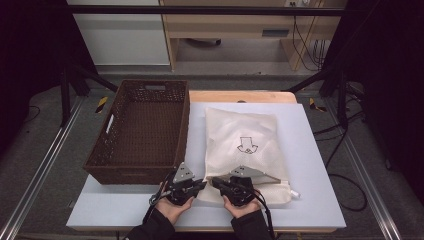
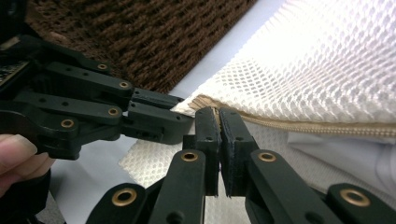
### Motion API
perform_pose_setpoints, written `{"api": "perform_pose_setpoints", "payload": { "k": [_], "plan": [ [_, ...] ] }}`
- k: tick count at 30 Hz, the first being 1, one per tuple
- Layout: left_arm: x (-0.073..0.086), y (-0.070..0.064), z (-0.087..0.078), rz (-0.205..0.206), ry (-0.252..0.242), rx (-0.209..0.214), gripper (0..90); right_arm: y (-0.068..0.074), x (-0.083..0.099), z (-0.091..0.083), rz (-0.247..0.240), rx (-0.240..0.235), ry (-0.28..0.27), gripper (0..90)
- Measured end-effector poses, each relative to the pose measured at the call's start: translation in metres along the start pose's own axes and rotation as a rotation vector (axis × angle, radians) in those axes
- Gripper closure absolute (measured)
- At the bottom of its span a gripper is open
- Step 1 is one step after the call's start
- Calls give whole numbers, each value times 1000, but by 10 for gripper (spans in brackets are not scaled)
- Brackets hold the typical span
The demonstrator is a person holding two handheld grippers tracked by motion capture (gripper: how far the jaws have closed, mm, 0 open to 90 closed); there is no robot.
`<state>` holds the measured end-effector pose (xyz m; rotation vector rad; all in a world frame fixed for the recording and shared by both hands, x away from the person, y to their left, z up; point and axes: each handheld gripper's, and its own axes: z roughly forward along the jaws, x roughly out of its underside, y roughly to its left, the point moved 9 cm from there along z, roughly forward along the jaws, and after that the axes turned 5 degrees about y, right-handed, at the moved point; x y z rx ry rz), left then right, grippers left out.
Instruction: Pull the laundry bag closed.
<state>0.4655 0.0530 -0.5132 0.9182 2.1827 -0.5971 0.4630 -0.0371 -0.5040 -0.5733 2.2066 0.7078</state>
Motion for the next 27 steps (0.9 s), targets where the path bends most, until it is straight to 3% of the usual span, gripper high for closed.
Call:
{"api": "perform_pose_setpoints", "payload": {
  "k": [4, 8, 12, 19, 27],
  "plan": [
    [-4, 0, 2, -17, -1, 29, 728, 1, -2, -1, -7, -2, 2, 874],
    [-4, 3, 3, -35, 1, 38, 739, 1, 0, 0, -11, -2, 12, 874],
    [-3, 4, 3, -32, 6, 10, 824, 1, 0, 2, -13, -4, 15, 872],
    [-3, 0, 2, 27, 12, -35, 840, 0, -1, 7, -11, -5, 8, 857],
    [-4, 1, 0, 10, 4, -48, 843, 4, 0, 4, 6, -7, -10, 870]
  ]
}}
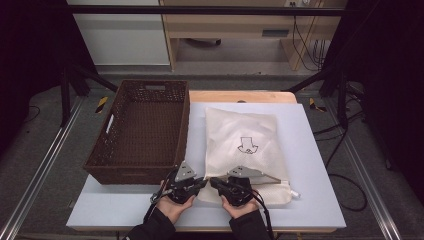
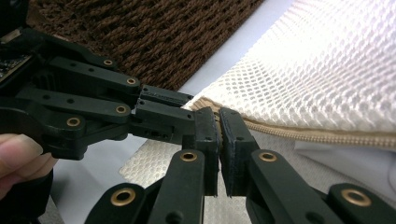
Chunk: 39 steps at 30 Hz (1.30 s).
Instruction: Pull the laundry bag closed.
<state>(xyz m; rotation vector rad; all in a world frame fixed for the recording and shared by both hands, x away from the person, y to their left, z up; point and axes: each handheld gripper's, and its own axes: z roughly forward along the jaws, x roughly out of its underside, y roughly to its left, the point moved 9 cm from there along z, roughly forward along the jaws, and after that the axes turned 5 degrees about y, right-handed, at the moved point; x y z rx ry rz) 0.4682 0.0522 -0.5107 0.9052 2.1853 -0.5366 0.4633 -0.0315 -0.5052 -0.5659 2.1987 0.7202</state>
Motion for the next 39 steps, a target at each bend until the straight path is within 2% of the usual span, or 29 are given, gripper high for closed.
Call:
{"api": "perform_pose_setpoints", "payload": {
  "k": [18, 32, 37, 39],
  "plan": [
    [-4, -1, -8, -13, -19, 21, 844, -8, 2, -2, 65, -22, 10, 874],
    [-5, -4, -10, -3, -21, 24, 844, -11, 4, -5, 64, -19, 17, 874],
    [-5, -5, -11, -2, -21, 25, 845, -13, 5, -6, 55, 3, 22, 875],
    [-5, -5, -11, 10, -23, 12, 846, -16, 6, -6, 51, 15, 26, 875]
  ]
}}
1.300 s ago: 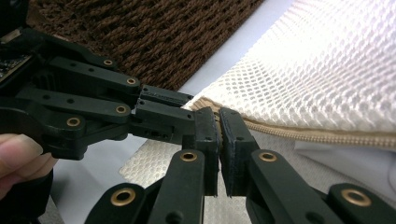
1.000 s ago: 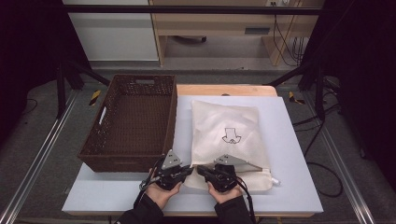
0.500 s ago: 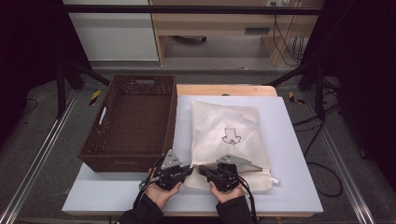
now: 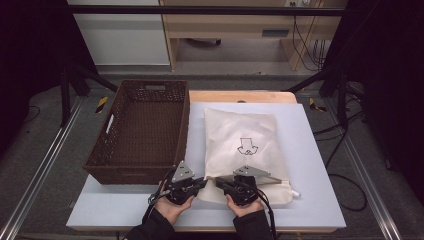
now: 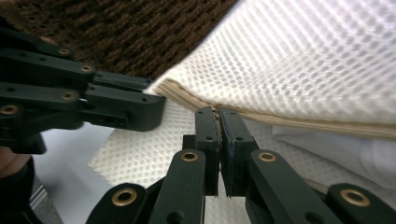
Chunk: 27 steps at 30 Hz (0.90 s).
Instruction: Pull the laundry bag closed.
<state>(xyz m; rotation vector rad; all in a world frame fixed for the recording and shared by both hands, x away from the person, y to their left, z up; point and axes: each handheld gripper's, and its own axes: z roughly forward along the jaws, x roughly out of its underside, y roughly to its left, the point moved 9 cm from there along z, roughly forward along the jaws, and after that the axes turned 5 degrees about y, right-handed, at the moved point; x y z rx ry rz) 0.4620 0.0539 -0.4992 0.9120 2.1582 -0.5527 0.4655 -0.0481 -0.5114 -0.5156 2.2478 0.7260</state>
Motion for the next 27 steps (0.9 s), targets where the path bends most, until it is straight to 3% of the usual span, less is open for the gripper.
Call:
{"api": "perform_pose_setpoints", "payload": {
  "k": [3, 7, 15, 27],
  "plan": [
    [-1, 3, -5, -18, -9, 9, 847, -8, 3, -1, 23, 28, 10, 875],
    [2, 3, -4, -4, -5, -3, 847, -17, 5, -8, 23, 54, 13, 875],
    [6, 2, -3, 6, 5, -4, 846, -19, 7, -17, 17, 36, 15, 874],
    [10, 4, -4, -4, 15, 12, 844, -37, 14, -36, 24, 79, 7, 873]
  ]
}}
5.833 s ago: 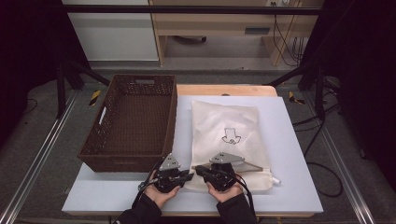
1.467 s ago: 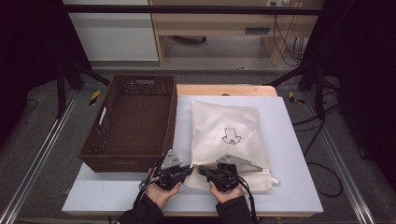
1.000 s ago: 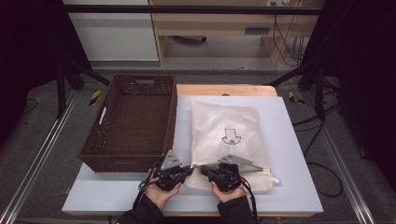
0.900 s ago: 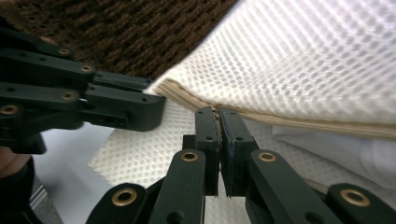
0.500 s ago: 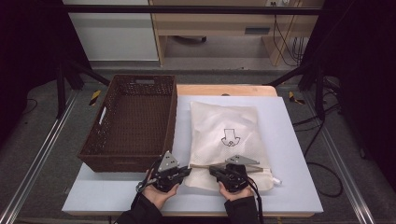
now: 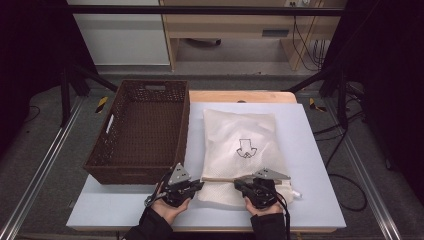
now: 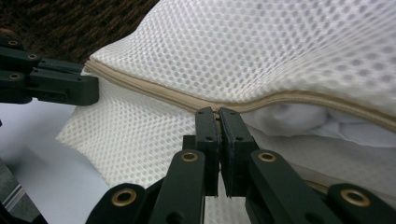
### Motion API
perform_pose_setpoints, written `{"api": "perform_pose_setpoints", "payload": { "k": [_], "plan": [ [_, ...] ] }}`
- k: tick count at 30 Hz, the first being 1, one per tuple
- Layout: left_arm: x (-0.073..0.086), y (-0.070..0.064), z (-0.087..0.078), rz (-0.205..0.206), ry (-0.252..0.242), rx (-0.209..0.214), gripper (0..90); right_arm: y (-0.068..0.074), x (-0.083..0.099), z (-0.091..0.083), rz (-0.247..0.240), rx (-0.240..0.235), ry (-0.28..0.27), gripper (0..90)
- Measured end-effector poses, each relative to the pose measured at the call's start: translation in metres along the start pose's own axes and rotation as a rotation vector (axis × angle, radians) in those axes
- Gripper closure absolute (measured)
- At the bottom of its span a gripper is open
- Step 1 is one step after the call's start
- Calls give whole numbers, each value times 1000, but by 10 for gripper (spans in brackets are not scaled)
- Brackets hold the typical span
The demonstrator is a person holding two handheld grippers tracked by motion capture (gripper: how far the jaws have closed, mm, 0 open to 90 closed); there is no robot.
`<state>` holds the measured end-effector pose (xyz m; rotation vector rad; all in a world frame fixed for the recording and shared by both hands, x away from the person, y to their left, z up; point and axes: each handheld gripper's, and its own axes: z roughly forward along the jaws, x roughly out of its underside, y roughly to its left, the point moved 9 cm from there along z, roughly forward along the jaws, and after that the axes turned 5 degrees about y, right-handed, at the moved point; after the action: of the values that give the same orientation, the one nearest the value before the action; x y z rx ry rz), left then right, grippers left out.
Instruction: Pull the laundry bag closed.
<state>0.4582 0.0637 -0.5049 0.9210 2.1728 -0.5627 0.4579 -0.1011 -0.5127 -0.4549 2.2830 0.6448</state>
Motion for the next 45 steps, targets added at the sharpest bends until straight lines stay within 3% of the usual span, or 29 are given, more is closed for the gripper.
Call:
{"api": "perform_pose_setpoints", "payload": {
  "k": [9, 34, 45],
  "plan": [
    [3, 1, 0, 7, 4, -5, 844, -17, 3, -14, 7, 20, -6, 874],
    [10, 4, 2, -7, 20, 8, 841, -69, 14, -58, 92, 100, -50, 873],
    [11, 6, 4, -11, 23, 7, 842, -96, 20, -76, 155, 156, -68, 873]
  ]
}}
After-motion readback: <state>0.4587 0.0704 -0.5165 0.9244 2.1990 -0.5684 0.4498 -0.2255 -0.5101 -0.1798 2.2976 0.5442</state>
